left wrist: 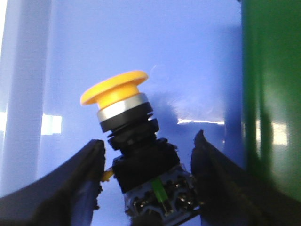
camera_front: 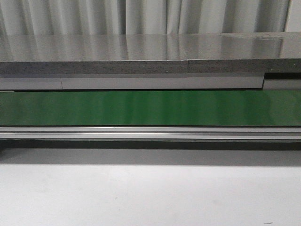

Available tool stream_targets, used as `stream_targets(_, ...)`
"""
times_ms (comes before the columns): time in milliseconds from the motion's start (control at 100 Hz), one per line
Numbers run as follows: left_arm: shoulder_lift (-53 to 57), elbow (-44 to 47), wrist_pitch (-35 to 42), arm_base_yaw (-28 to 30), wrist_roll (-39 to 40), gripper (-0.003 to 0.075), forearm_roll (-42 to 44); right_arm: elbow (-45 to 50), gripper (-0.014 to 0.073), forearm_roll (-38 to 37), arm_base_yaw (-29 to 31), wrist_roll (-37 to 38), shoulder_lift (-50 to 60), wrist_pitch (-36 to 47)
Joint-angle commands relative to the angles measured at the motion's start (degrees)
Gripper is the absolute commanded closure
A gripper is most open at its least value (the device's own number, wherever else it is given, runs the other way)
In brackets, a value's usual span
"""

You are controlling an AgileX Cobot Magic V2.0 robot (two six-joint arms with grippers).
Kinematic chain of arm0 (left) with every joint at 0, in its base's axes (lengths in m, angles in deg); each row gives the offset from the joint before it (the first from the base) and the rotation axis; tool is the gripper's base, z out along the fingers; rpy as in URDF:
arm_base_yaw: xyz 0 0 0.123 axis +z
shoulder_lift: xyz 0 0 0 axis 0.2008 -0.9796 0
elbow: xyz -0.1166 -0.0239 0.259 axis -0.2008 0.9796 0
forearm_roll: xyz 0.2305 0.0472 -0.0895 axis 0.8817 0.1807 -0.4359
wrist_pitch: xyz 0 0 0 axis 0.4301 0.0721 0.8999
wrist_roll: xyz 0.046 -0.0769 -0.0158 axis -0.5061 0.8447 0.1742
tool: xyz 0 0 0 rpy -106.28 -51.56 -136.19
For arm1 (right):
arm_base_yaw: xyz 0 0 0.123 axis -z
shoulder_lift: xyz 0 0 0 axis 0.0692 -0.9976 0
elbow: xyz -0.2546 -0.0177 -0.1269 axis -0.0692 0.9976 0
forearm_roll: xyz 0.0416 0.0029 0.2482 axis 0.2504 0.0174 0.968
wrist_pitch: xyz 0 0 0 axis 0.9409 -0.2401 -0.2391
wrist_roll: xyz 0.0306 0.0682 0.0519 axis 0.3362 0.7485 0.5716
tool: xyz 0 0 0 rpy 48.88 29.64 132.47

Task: Move button from right to left
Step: 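Open the left gripper and raise it away from the blue tray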

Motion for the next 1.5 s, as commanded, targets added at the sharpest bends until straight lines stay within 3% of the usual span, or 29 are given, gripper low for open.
stream_targets(0, 2.54, -1.58, 2.29, 0.12, -0.02, 0.0293, -0.28, -1.42, 0.0662, 1.06, 0.09, -0.58, -0.41, 3.85)
stream_targets(340, 4.14, -1.58, 2.29, 0.12, -0.02, 0.0281, -0.18, -1.42, 0.0662, 1.06, 0.09, -0.58, -0.41, 3.85)
stream_targets(610, 14.22, -1.58, 2.71, -0.50, -0.02, 0.0282, -0.97, -1.42, 0.0662, 1.06, 0.09, -0.58, -0.41, 3.85)
stream_targets(930, 27.19, 1.22, 3.21, -7.43, -0.02, 0.0285, -5.89, -1.42, 0.0662, 1.06, 0.09, -0.58, -0.41, 3.85)
stream_targets(1490, 53.63, 20.11, 5.28, -20.61, -0.02, 0.0285, -15.41, -1.42, 0.0662, 1.06, 0.09, -0.58, -0.41, 3.85)
